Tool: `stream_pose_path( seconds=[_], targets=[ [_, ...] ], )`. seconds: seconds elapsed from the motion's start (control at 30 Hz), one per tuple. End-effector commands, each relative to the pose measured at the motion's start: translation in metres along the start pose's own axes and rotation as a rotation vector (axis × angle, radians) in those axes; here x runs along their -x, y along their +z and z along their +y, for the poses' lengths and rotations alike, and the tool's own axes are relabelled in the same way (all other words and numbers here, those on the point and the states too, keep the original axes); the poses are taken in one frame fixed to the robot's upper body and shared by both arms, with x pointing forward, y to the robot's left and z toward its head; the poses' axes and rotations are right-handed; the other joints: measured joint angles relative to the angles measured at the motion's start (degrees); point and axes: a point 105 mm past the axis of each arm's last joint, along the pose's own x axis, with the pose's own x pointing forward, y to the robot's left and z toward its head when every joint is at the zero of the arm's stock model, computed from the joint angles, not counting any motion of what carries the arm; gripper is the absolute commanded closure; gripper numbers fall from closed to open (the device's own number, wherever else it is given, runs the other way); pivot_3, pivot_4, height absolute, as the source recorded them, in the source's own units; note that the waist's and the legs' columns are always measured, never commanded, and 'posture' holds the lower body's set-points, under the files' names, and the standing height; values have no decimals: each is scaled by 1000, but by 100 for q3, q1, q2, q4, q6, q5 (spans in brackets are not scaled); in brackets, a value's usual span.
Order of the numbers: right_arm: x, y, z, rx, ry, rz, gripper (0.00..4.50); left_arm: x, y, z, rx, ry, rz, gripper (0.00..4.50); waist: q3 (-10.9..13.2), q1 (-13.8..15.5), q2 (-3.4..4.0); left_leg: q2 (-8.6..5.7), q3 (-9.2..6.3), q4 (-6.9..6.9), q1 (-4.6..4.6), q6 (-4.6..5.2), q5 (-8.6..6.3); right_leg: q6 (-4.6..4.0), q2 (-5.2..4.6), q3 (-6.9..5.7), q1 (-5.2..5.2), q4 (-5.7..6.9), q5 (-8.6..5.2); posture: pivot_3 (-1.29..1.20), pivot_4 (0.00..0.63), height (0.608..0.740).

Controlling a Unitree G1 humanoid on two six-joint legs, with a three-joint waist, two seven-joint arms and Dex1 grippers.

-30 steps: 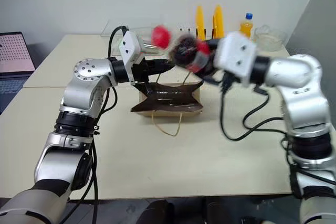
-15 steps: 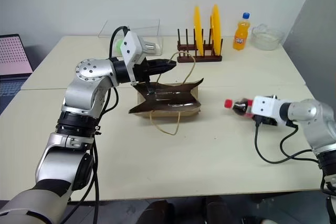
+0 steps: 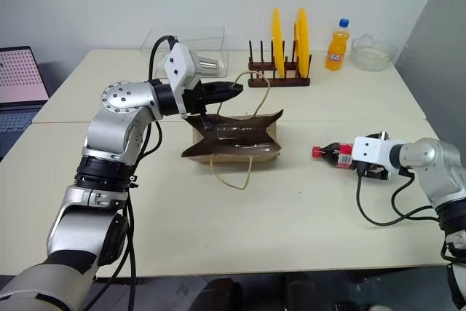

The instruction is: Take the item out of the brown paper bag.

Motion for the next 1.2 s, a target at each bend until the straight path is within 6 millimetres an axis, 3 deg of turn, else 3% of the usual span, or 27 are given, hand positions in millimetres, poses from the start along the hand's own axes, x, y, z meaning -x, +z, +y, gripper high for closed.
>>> stream_pose_path(
  seconds=[0.03, 0.17, 0.33, 0.47, 0.63, 0.73, 0.9, 1.1, 1.2],
  targets=[
    [42, 14, -22, -12, -64, -59, 42, 0, 13, 3, -48, 7, -29, 4500, 1, 11, 2, 0, 0, 0, 0, 0, 0, 0, 0, -1, 0, -1, 0, 0, 150, 740],
    [86, 34, -19, -88, -57, -170, 42, -3, 12, 5, -46, 0, -28, 4500, 3, 78, 4, 1, -2, -1, -4, 0, 0, 4, -1, -5, 0, -3, -2, 0, 150, 740],
    [116, 106, -4, -220, -80, -543, 42, -9, 12, 14, -55, 25, -23, 4500, 5, 68, -1, 4, -4, 0, 4, 0, -1, 22, 1, -3, 3, 0, -13, 0, 150, 740],
    [109, 165, 14, -340, -172, -830, 42, -15, 15, 25, -49, 43, -23, 4500, 6, 81, -6, 4, -13, 2, 1, 0, 0, 25, 2, -9, 5, 0, -15, 0, 150, 740],
    [87, 196, 31, -458, -232, -916, 42, -16, 11, 35, -64, 56, 12, 4500, 6, 95, -5, -2, -12, 1, -5, -1, 0, 25, -2, -7, -2, 0, -15, 0, 150, 740],
    [77, 205, 29, -485, -278, -930, 0, -16, 8, 40, -71, 66, 28, 3874, 6, 95, -5, -3, -11, 1, -8, -1, 0, 25, -2, -6, -6, -1, -15, 0, 150, 740],
    [69, 211, 23, -503, -328, -943, 0, -12, 5, 41, -88, 45, 49, 2378, 6, 91, -5, -3, -12, -1, -8, 0, -1, 25, -1, -8, -7, 1, -15, 0, 150, 740],
    [65, 209, 24, -485, -301, -943, 0, 17, 19, 53, -139, 109, 14, 481, 6, 56, -5, 0, -13, -2, -8, 2, -1, 24, 2, -8, -9, 2, -15, 0, 150, 740],
    [64, 203, 25, -479, -288, -933, 0, 37, 27, 48, -117, 108, -4, 481, 6, 23, -5, 0, -13, -4, -7, 2, -2, 24, 1, -8, -8, 2, -15, 0, 150, 740]
  ],
)
